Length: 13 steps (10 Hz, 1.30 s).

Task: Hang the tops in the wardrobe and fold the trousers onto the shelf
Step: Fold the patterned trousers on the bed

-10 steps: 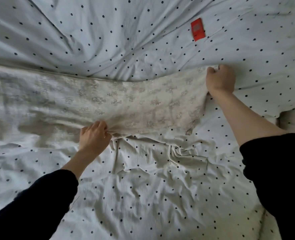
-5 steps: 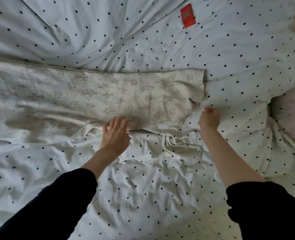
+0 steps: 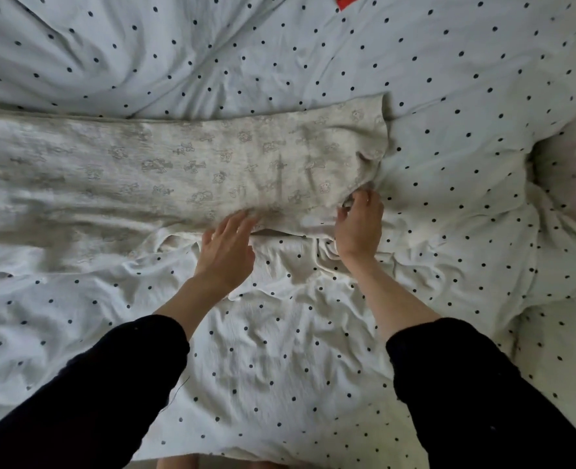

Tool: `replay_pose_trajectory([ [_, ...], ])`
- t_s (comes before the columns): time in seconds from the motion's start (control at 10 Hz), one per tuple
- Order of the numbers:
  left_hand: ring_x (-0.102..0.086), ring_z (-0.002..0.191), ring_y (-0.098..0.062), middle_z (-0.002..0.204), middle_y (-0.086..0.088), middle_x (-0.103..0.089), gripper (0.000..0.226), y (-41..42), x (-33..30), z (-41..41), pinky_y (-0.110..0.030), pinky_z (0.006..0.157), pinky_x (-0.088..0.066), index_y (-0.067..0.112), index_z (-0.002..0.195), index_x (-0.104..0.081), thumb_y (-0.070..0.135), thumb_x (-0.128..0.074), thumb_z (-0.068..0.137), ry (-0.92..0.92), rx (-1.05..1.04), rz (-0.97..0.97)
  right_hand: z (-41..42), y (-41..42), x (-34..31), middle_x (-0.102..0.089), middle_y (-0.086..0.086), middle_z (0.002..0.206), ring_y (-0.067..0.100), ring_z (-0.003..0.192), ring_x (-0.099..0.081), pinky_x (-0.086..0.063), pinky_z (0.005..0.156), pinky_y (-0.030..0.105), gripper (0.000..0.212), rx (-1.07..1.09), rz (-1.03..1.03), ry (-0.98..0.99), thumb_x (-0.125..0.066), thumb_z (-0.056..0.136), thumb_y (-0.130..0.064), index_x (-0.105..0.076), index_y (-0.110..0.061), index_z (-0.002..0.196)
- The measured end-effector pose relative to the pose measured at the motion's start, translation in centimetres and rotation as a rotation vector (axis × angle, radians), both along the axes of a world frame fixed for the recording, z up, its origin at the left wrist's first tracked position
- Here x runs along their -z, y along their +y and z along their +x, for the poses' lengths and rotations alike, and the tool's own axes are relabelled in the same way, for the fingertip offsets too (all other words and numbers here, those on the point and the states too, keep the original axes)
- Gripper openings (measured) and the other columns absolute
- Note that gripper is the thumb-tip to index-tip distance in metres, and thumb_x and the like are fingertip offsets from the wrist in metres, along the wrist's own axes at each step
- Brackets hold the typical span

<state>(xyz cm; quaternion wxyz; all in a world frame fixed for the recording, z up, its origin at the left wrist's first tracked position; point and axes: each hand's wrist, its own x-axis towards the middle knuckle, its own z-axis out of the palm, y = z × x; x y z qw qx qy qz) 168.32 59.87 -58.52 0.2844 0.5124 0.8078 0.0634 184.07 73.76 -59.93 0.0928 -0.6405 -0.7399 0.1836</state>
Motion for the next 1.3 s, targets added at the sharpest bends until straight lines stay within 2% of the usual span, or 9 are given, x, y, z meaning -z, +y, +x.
replay_pose_trajectory([
  [0.2, -0.022, 0.142, -0.022, 0.156, 0.0, -0.021, 0.062, 0.4, -0.1, 0.7, -0.046, 0.113, -0.018, 0.021, 0.146, -0.025, 0.01, -0.049, 0.091, 0.002, -0.001, -0.002, 1.4, 1.2, -2.7, -0.063, -0.003, 0.074, 0.015, 0.077, -0.058, -0.043, 0.071, 0.018, 0.014, 0.508, -0.312, 0.614, -0.06, 0.088, -0.016, -0.072, -0.01, 0.086],
  [0.3, -0.022, 0.142, -0.023, 0.155, -0.003, -0.02, 0.06, 0.7, -0.3, 1.4, -0.046, 0.114, -0.019, 0.02, 0.145, -0.028, 0.008, -0.05, 0.09, 0.006, 0.017, -0.002, 4.0, 1.6, -4.5, -0.064, 0.003, 0.088, 0.012, 0.084, -0.061, -0.052, 0.077, 0.023, 0.005, 0.966, -0.623, 1.106, -0.062, 0.087, -0.013, -0.063, -0.009, 0.09],
  [0.6, -0.027, 0.139, -0.027, 0.151, -0.009, -0.028, 0.064, 2.3, -0.2, 3.0, -0.053, 0.111, -0.024, 0.017, 0.144, -0.032, 0.008, -0.057, 0.086, 0.076, 0.127, 0.059, 6.3, 1.8, -5.5, -0.044, -0.008, 0.035, 0.003, 0.033, -0.044, -0.047, 0.064, 0.021, 0.033, 1.007, -0.672, 1.468, -0.038, 0.09, -0.001, -0.04, -0.013, 0.06],
  [0.8, -0.055, 0.107, -0.038, 0.12, -0.018, -0.055, 0.058, 3.5, 0.4, 3.6, -0.053, 0.089, -0.045, 0.012, 0.123, -0.055, -0.001, -0.072, 0.069, 0.242, 0.132, 0.184, 6.1, 2.4, -5.6, -0.041, -0.008, 0.035, 0.003, 0.031, -0.04, -0.046, 0.048, 0.017, 0.031, 1.07, -0.62, 1.363, -0.041, 0.094, -0.004, -0.043, -0.013, 0.064],
  [0.9, -0.061, 0.082, -0.033, 0.098, -0.011, -0.063, 0.046, 4.2, 0.2, 4.2, -0.045, 0.077, -0.049, 0.012, 0.103, -0.064, -0.007, -0.074, 0.062, 0.285, 0.164, 0.265, 7.2, 2.4, -4.6, -0.044, -0.001, 0.052, 0.006, 0.039, -0.041, -0.041, 0.044, 0.017, 0.025, 1.075, -0.565, 1.077, -0.044, 0.096, -0.013, -0.049, -0.011, 0.071],
  [1.0, -0.061, 0.083, -0.032, 0.096, -0.01, -0.064, 0.04, 3.5, 0.4, 5.0, -0.043, 0.076, -0.048, 0.012, 0.098, -0.067, -0.007, -0.073, 0.063, 0.239, 0.217, 0.241, 8.1, 2.0, -3.9, -0.042, 0.0, 0.067, 0.009, 0.054, -0.042, -0.04, 0.051, 0.02, 0.02, 0.947, -0.603, 0.762, -0.041, 0.098, -0.021, -0.057, -0.008, 0.097],
  [1.1, -0.061, 0.096, -0.034, 0.107, -0.013, -0.061, 0.064, 2.0, 1.0, 5.7, -0.044, 0.079, -0.051, 0.011, 0.117, -0.062, -0.01, -0.068, 0.057, 0.227, 0.218, 0.193, 7.7, 2.9, -4.0, -0.049, 0.002, 0.072, 0.008, 0.057, -0.04, -0.036, 0.056, 0.021, 0.039, 0.867, -0.542, 0.657, -0.041, 0.097, -0.02, -0.052, 0.005, 0.125],
  [1.2, -0.059, 0.106, -0.034, 0.113, -0.013, -0.061, 0.07, 1.4, 0.6, 5.8, -0.044, 0.086, -0.05, 0.011, 0.122, -0.059, -0.014, -0.068, 0.056, 0.214, 0.216, 0.188, 5.9, 4.5, -5.1, -0.061, 0.016, 0.103, 0.012, 0.069, -0.046, -0.045, 0.069, 0.03, 0.033, 0.725, -0.349, 0.563, -0.037, 0.092, -0.008, -0.057, 0.0, 0.117],
  [1.3, -0.058, 0.112, -0.033, 0.117, -0.012, -0.061, 0.067, 1.1, 1.0, 5.6, -0.046, 0.089, -0.049, 0.014, 0.124, -0.058, -0.013, -0.067, 0.064, 0.165, 0.193, 0.205, 4.8, 5.4, -6.2, -0.057, 0.0, 0.081, 0.01, 0.068, -0.048, -0.042, 0.065, 0.026, 0.021, 0.434, -0.362, 0.682, -0.042, 0.083, -0.003, -0.059, -0.01, 0.093],
])
